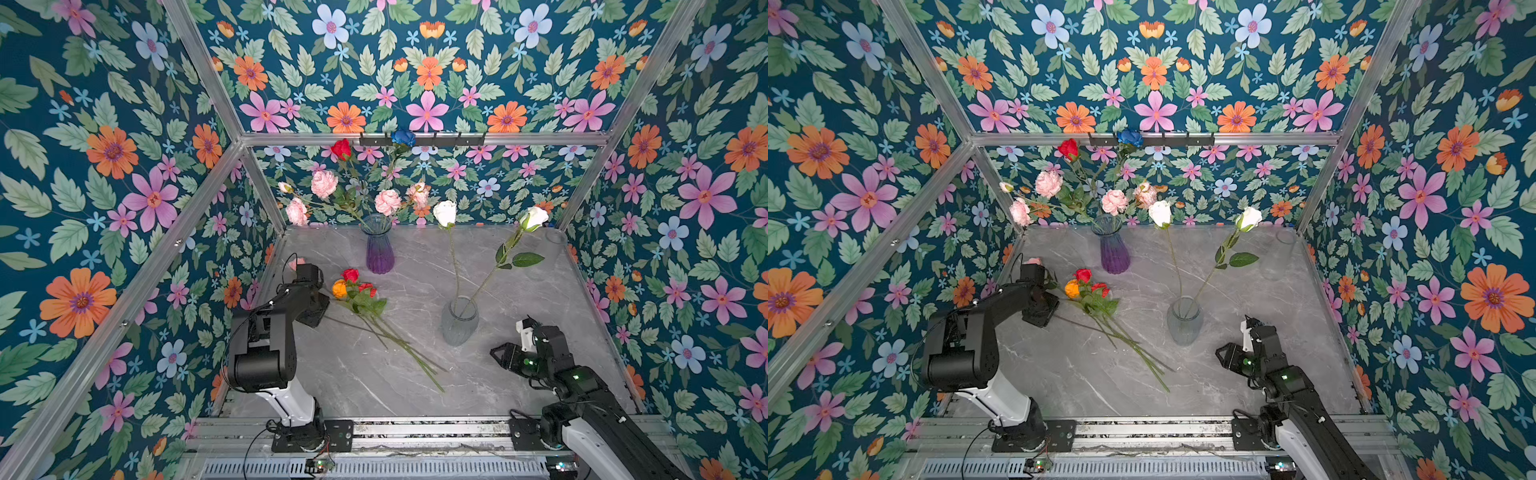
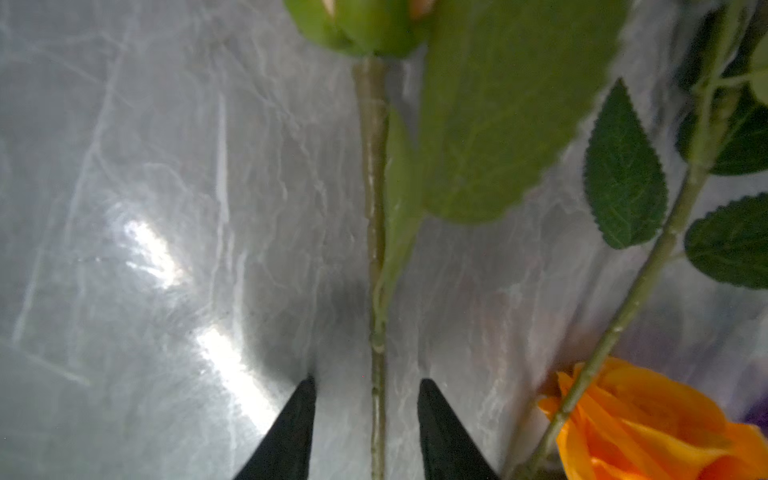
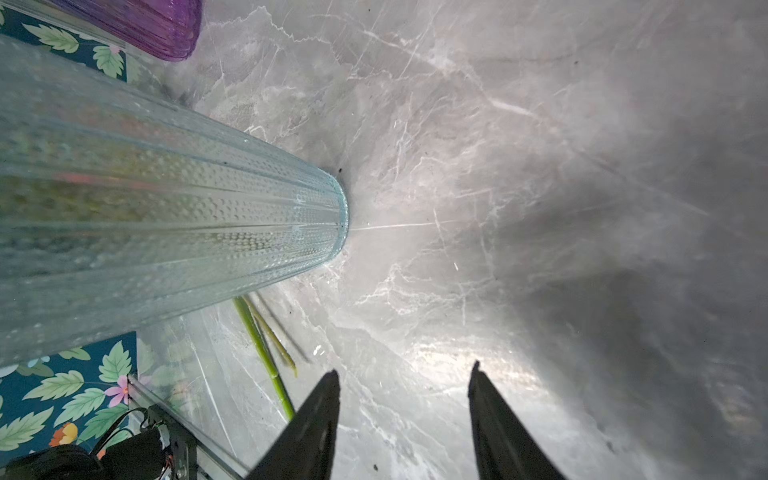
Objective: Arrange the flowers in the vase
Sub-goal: 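Lower the left gripper onto the peach rose stem and close on it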
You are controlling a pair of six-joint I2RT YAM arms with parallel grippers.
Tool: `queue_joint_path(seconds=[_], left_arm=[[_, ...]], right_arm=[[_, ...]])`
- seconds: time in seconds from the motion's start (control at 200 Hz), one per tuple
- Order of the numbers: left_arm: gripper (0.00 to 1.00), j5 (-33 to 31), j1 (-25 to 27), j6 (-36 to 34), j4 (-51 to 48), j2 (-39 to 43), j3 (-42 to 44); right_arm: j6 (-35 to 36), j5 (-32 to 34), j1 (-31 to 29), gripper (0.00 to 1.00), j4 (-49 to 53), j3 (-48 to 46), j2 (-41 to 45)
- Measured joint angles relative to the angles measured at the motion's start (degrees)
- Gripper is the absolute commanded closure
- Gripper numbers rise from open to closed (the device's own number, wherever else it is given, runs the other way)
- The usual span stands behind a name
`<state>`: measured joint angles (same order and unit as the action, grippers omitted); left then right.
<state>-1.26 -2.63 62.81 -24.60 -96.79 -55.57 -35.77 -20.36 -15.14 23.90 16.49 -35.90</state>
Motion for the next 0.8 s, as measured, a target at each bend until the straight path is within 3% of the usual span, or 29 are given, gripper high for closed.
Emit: queue_joint_path(seconds=[0.58,0.695,0.8], left_arm=[[0.56,-2.5,0.1,0.2,-9.3,-7.4,-9.4],[0.78,-3.2,0.0,0.2,-10.0,-7.4,-9.3],[0.84,-3.9,0.0,0.2,-11.1,-7.3,-8.9]], right_arm=[[0.0,0.0,0.0,0.48,0.0,0.0,0.7],[0.0,0.1,0.0,0.48,0.0,0.0,0.8],[0.0,0.5,0.0,0.48,0.0,0.0,0.8]])
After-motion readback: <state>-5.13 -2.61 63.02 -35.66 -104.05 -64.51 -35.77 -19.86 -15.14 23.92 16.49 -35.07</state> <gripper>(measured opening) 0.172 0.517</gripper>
